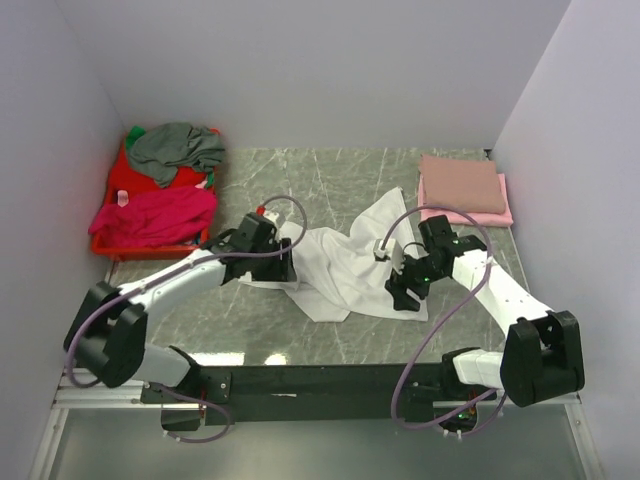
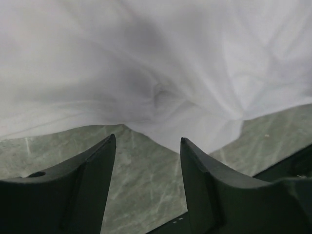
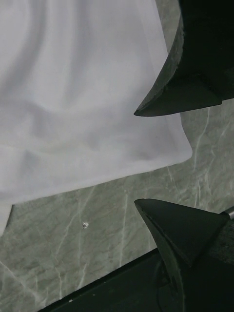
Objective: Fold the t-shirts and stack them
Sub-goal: Flatten the tshirt out
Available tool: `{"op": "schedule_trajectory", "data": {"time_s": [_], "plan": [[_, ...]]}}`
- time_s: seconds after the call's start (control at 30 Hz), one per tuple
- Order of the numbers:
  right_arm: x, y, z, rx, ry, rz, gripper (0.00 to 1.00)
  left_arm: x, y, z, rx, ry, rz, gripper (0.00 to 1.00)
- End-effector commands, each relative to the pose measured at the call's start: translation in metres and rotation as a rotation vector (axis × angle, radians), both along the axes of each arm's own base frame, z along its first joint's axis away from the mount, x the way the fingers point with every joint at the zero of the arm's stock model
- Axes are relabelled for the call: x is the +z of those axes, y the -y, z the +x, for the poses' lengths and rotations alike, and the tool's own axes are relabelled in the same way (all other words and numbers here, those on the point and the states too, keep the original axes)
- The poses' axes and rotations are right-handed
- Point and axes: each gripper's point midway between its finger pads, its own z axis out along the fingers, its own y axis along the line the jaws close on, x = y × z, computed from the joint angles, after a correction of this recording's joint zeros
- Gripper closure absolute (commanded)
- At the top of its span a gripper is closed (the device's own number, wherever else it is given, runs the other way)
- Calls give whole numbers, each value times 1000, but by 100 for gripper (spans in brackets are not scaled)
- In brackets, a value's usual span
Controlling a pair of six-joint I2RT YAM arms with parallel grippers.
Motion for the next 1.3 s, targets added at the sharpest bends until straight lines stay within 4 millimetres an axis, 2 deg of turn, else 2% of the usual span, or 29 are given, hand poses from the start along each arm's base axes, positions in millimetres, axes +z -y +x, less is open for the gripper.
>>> {"op": "schedule_trajectory", "data": {"time_s": [0.0, 0.1, 0.17, 0.2, 0.23, 0.3, 0.33, 0.43, 0.53, 0.7, 0.83, 0.9, 0.97, 1.07, 1.13, 1.2, 1.23, 1.27], "plan": [[1, -4, 21, -62, 67, 6, 26, -8, -6, 13, 43, 31, 114, 39], [-9, -3, 17, -63, 54, -23, 26, -8, -20, 25, 124, 64, 190, 37], [-16, -4, 8, -34, 42, -35, 27, -2, -39, 38, 212, 118, 244, 30], [-17, -4, 4, -9, 41, -42, 27, 0, -46, 42, 240, 129, 248, 28], [-21, -4, -2, 10, 33, -47, 27, 0, -60, 50, 297, 123, 241, 28], [-23, -5, -8, 49, 56, -63, 27, 1, -73, 57, 351, 107, 200, 28], [-27, -1, -11, 49, 57, -86, 27, -1, -86, 63, 413, 86, 182, 28], [-30, 9, -18, 78, 74, -141, 27, -9, -102, 62, 506, 30, 170, 29], [-33, 18, -21, 86, 112, -193, 27, -24, -111, 54, 568, -27, 169, 30], [-47, 31, -16, 61, 132, -284, 30, -51, -113, 45, 609, -120, 171, 33], [-63, 33, -18, 57, 125, -326, 38, -66, -110, 45, 616, -156, 172, 38], [-68, 32, -19, 50, 111, -332, 44, -72, -107, 44, 600, -176, 169, 46], [-69, 31, -19, 43, 98, -330, 54, -76, -105, 44, 590, -186, 168, 53], [-64, 28, -18, 37, 99, -316, 70, -81, -104, 42, 575, -197, 167, 64], [-60, 27, -17, 36, 105, -308, 77, -82, -106, 42, 578, -191, 178, 67], [-53, 22, -17, 41, 110, -284, 84, -84, -109, 42, 575, -183, 195, 79], [-50, 22, -17, 38, 112, -279, 94, -83, -109, 43, 571, -180, 195, 86], [-45, 19, -16, 35, 120, -266, 97, -77, -110, 44, 572, -163, 190, 100]]}}
